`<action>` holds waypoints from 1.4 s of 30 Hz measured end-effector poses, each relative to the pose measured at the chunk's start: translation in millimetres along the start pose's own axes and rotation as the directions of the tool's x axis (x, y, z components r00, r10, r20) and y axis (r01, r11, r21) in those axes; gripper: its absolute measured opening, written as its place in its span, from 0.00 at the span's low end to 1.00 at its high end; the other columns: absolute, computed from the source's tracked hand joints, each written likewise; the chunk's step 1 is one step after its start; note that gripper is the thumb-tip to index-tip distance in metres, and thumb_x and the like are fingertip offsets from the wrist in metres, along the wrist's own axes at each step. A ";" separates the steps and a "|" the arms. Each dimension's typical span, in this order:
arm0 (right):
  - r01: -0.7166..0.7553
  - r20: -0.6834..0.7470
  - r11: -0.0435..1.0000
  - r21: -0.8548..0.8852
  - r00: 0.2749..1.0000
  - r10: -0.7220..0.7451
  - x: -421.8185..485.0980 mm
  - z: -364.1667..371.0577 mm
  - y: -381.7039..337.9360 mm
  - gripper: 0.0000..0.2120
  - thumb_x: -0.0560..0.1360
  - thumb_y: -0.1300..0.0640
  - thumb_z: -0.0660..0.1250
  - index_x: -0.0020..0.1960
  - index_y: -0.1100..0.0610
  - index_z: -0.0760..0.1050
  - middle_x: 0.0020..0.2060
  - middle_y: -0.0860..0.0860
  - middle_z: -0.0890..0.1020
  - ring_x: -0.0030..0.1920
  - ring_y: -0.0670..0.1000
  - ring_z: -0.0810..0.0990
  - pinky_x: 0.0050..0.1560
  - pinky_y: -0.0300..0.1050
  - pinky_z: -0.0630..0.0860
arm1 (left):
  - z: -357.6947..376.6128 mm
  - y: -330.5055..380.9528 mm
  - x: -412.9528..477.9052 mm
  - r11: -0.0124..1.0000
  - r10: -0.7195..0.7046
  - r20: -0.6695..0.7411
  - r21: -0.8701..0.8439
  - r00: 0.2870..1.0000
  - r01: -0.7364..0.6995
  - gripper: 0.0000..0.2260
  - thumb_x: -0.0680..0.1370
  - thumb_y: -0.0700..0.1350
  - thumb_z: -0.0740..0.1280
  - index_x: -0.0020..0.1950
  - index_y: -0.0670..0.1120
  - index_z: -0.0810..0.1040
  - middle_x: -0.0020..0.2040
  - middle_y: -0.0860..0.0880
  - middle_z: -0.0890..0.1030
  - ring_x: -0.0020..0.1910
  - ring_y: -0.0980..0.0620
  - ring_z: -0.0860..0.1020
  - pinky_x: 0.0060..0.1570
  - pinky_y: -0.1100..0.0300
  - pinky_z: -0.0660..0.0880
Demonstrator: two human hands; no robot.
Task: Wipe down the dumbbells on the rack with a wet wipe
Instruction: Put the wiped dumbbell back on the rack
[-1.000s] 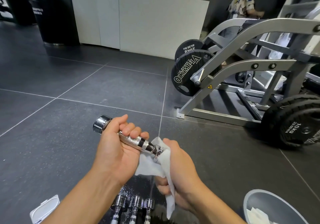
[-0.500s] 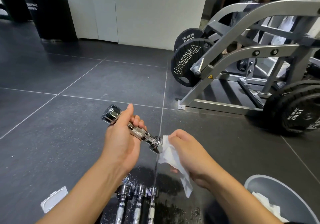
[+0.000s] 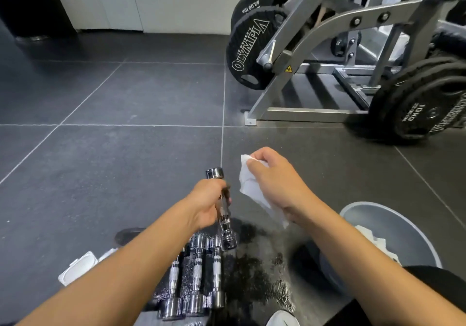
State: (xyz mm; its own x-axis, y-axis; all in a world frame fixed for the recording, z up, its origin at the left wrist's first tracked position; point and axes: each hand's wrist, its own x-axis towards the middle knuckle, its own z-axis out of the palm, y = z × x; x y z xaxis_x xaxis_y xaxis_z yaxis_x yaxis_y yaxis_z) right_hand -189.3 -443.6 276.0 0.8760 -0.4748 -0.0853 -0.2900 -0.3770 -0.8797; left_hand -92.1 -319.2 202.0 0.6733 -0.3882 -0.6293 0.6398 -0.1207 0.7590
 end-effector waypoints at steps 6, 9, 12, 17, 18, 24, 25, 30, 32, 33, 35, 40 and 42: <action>-0.030 0.079 0.994 -0.109 0.996 0.038 -0.2 6.6 37.9 0.13 0.84 0.44 0.62 0.51 0.53 0.75 0.50 0.47 0.81 0.50 0.50 0.79 0.47 0.46 0.73 | 17.4 -104.1 81.8 0.895 -0.143 -0.010 0.425 0.990 0.134 0.13 0.82 0.32 0.58 0.39 0.43 0.71 0.34 0.45 0.73 0.28 0.51 0.71 0.27 0.64 0.69; -0.063 0.111 0.987 -0.145 0.991 0.079 2.0 6.8 51.6 0.13 0.84 0.44 0.62 0.51 0.54 0.75 0.49 0.48 0.82 0.49 0.52 0.80 0.46 0.47 0.74 | 18.9 -150.9 113.4 0.803 -0.166 -0.020 0.577 0.986 0.147 0.11 0.82 0.35 0.62 0.40 0.43 0.73 0.34 0.46 0.74 0.29 0.52 0.73 0.26 0.64 0.71; -0.068 0.146 0.974 -0.216 0.984 0.101 5.9 5.5 59.8 0.12 0.83 0.44 0.61 0.50 0.52 0.74 0.50 0.49 0.83 0.50 0.54 0.80 0.51 0.50 0.76 | 18.3 -186.7 136.1 0.738 -0.198 -0.050 0.649 0.979 0.183 0.06 0.81 0.34 0.63 0.53 0.40 0.80 0.44 0.42 0.82 0.36 0.47 0.79 0.33 0.59 0.76; -0.064 0.225 0.939 -0.337 0.963 0.146 9.8 10.4 66.0 0.09 0.84 0.47 0.60 0.50 0.51 0.72 0.56 0.53 0.84 0.54 0.58 0.80 0.55 0.51 0.77 | 6.4 -225.4 163.7 0.504 -0.046 -0.125 0.854 0.991 0.131 0.11 0.83 0.38 0.63 0.62 0.34 0.80 0.61 0.39 0.84 0.60 0.40 0.83 0.57 0.52 0.81; -0.059 0.235 0.931 -0.360 0.960 0.152 10.7 12.0 67.0 0.09 0.84 0.47 0.60 0.51 0.51 0.72 0.56 0.53 0.84 0.53 0.58 0.80 0.54 0.51 0.76 | 4.4 -230.8 166.9 0.447 -0.021 -0.122 0.887 0.992 0.119 0.10 0.84 0.38 0.63 0.58 0.35 0.81 0.58 0.40 0.85 0.57 0.42 0.84 0.55 0.54 0.82; -0.030 0.258 0.928 -0.371 0.957 0.134 15.4 15.2 78.3 0.09 0.83 0.45 0.59 0.48 0.48 0.70 0.47 0.52 0.85 0.46 0.56 0.83 0.52 0.53 0.80 | -0.3 -240.5 174.3 0.198 0.058 -0.118 0.975 0.991 0.104 0.06 0.83 0.38 0.65 0.53 0.39 0.83 0.53 0.43 0.85 0.51 0.45 0.84 0.54 0.53 0.83; -0.033 0.254 0.931 -0.365 0.958 0.134 16.1 14.1 79.5 0.09 0.83 0.44 0.59 0.48 0.47 0.71 0.46 0.51 0.86 0.45 0.56 0.84 0.52 0.54 0.81 | 0.6 -240.8 175.2 0.151 0.068 -0.100 0.985 0.993 0.089 0.06 0.83 0.38 0.66 0.55 0.40 0.83 0.54 0.44 0.85 0.53 0.45 0.84 0.55 0.53 0.83; -0.056 0.198 0.947 -0.318 0.972 0.124 19.0 2.0 80.0 0.10 0.82 0.41 0.64 0.48 0.46 0.74 0.47 0.50 0.85 0.51 0.56 0.81 0.54 0.53 0.80 | -2.3 -235.6 166.3 0.045 0.015 -0.071 0.997 0.997 0.070 0.08 0.83 0.42 0.70 0.61 0.43 0.83 0.55 0.46 0.86 0.53 0.49 0.85 0.57 0.56 0.82; -0.077 0.166 0.971 -0.226 0.979 0.117 21.2 -7.1 77.8 0.12 0.80 0.41 0.67 0.46 0.48 0.77 0.46 0.49 0.85 0.49 0.55 0.82 0.52 0.51 0.80 | -7.2 -217.4 156.1 0.045 -0.030 -0.068 0.997 0.997 0.070 0.09 0.84 0.47 0.68 0.59 0.43 0.83 0.52 0.46 0.86 0.48 0.50 0.86 0.51 0.56 0.84; -0.089 0.155 0.984 -0.151 0.982 0.112 22.6 -11.8 76.3 0.12 0.79 0.41 0.69 0.46 0.49 0.79 0.44 0.47 0.85 0.46 0.54 0.83 0.48 0.49 0.80 | -7.9 -200.9 149.1 0.122 -0.063 -0.058 0.990 0.996 0.066 0.13 0.84 0.51 0.67 0.56 0.41 0.82 0.50 0.45 0.86 0.42 0.51 0.86 0.47 0.56 0.85; -0.109 0.135 0.994 0.007 0.985 0.107 25.5 -21.5 73.9 0.09 0.78 0.46 0.72 0.46 0.52 0.82 0.38 0.42 0.84 0.39 0.50 0.81 0.41 0.44 0.76 | -0.9 -156.1 128.6 0.581 -0.189 0.014 0.808 0.982 0.100 0.21 0.83 0.59 0.65 0.55 0.40 0.81 0.51 0.42 0.86 0.37 0.48 0.84 0.47 0.49 0.86; -0.126 0.052 0.905 0.407 0.992 0.115 31.0 -49.9 61.9 0.04 0.78 0.55 0.74 0.48 0.53 0.87 0.39 0.48 0.86 0.41 0.51 0.82 0.43 0.47 0.76 | 32.9 -51.7 65.1 0.984 -0.162 0.528 0.026 0.833 0.175 0.36 0.81 0.71 0.56 0.73 0.43 0.73 0.63 0.33 0.81 0.59 0.31 0.83 0.52 0.39 0.84; -0.077 0.021 0.896 0.438 0.997 0.075 28.7 -58.0 59.9 0.04 0.79 0.60 0.72 0.49 0.55 0.87 0.40 0.52 0.87 0.42 0.53 0.83 0.42 0.47 0.77 | 52.9 -26.7 38.6 0.994 -0.013 0.522 -0.084 0.853 0.067 0.31 0.82 0.68 0.59 0.69 0.42 0.75 0.61 0.35 0.81 0.55 0.35 0.84 0.52 0.42 0.83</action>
State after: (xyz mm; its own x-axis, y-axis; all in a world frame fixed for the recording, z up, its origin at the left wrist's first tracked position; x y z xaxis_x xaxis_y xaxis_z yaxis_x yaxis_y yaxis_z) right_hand -203.8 -526.0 248.1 0.8594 -0.4854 -0.1611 -0.1583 0.0470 -0.9863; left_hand -102.7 -379.3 166.3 0.3726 -0.8061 -0.4597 0.7124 -0.0689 0.6984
